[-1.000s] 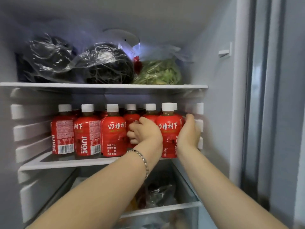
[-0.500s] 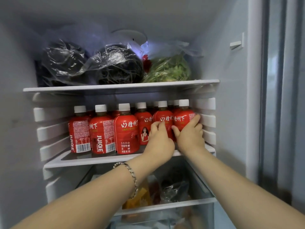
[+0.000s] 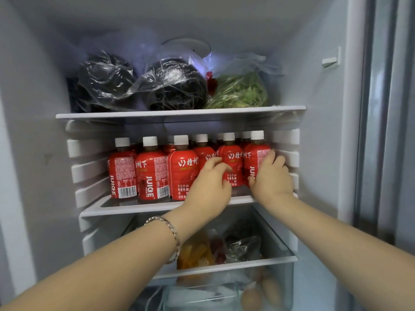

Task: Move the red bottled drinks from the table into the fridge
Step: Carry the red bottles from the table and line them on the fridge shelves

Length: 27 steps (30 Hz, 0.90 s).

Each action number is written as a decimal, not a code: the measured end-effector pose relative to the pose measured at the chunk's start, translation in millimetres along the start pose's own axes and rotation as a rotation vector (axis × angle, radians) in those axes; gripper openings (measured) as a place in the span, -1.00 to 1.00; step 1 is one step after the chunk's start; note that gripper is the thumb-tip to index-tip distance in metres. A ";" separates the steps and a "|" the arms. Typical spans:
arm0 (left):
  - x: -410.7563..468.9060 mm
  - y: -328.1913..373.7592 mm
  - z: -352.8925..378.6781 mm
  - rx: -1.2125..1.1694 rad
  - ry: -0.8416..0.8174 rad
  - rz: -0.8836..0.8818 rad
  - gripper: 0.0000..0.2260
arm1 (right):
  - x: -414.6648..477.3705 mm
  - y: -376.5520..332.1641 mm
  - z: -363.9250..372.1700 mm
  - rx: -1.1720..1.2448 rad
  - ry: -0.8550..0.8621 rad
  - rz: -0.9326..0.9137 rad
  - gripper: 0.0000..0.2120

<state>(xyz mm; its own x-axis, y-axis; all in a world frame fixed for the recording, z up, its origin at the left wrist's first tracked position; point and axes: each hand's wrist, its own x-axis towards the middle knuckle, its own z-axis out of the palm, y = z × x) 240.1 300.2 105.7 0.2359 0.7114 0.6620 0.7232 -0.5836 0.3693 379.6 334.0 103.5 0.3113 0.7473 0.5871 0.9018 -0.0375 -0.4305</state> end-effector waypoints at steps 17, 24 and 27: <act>5.6 -69.6 -6.7 0.483 0.336 0.048 -0.42 | 31.1 -41.4 31.9 0.119 -0.140 -0.136 -0.46; 1.9 -62.6 -12.1 0.510 0.252 -0.009 -0.41 | 13.1 -14.8 2.1 0.083 -0.424 -0.157 -0.76; 5.3 -53.5 -26.6 0.587 0.026 -0.079 -0.40 | 1.9 -12.7 -7.9 0.058 -0.383 -0.172 -0.79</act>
<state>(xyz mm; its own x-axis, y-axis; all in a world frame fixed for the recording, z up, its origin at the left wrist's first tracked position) 185.4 324.8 106.8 0.1562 0.7295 0.6659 0.9777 -0.2098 0.0005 371.1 330.7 115.6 0.0141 0.9324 0.3612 0.9092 0.1384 -0.3928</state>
